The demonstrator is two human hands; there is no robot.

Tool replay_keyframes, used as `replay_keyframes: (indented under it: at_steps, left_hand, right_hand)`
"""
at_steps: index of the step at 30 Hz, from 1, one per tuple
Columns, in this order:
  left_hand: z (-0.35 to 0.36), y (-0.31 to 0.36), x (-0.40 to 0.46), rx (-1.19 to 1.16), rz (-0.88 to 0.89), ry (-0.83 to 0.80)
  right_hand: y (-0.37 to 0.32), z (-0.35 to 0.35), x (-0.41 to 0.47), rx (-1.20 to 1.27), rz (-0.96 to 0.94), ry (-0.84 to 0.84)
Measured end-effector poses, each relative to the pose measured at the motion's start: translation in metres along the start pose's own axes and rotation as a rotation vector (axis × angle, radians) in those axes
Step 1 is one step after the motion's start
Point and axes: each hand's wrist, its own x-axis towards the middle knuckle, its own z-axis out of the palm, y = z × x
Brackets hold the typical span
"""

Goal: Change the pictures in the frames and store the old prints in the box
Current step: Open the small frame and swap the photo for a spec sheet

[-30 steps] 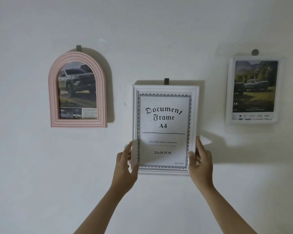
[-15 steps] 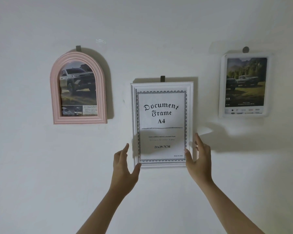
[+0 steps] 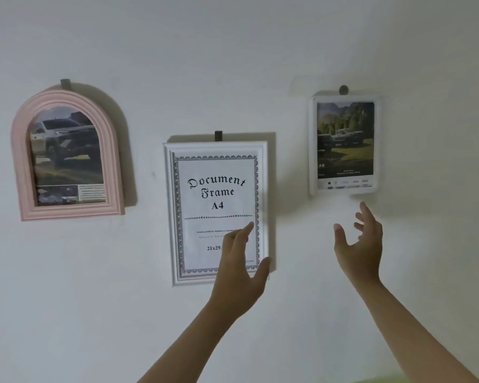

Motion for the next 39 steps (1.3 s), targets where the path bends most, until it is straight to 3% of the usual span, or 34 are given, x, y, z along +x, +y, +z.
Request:
replay_keyframes:
  at_steps: [5, 9, 15, 20, 30, 34, 39]
  left_hand:
    - [0.049, 0.023, 0.038, -0.014, 0.007, -0.06]
    - [0.082, 0.033, 0.075, 0.031, 0.011, -0.087]
    - [0.118, 0.035, 0.121, 0.042, -0.063, -0.082]
    - [0.13, 0.035, 0.134, -0.037, -0.035, -0.058]
    - [0.111, 0.052, 0.154, -0.215, -0.012, -0.007]
    - [0.084, 0.053, 0.137, -0.238, 0.018, -0.052]
    - [0.037, 0.039, 0.081, -0.263, -0.099, -0.149]
  right_hand:
    - [0.013, -0.024, 0.052, -0.032, 0.021, 0.04]
    - [0.027, -0.031, 0.089, -0.122, 0.052, -0.076]
    - [0.041, -0.026, 0.123, -0.168, -0.019, -0.167]
    - [0.045, -0.016, 0.126, -0.135, -0.072, -0.132]
    - [0.019, -0.03, 0.124, -0.036, -0.118, -0.108]
    - [0.0, -0.045, 0.112, 0.053, -0.117, -0.255]
    - [-0.027, -0.062, 0.076, 0.29, -0.027, -0.425]
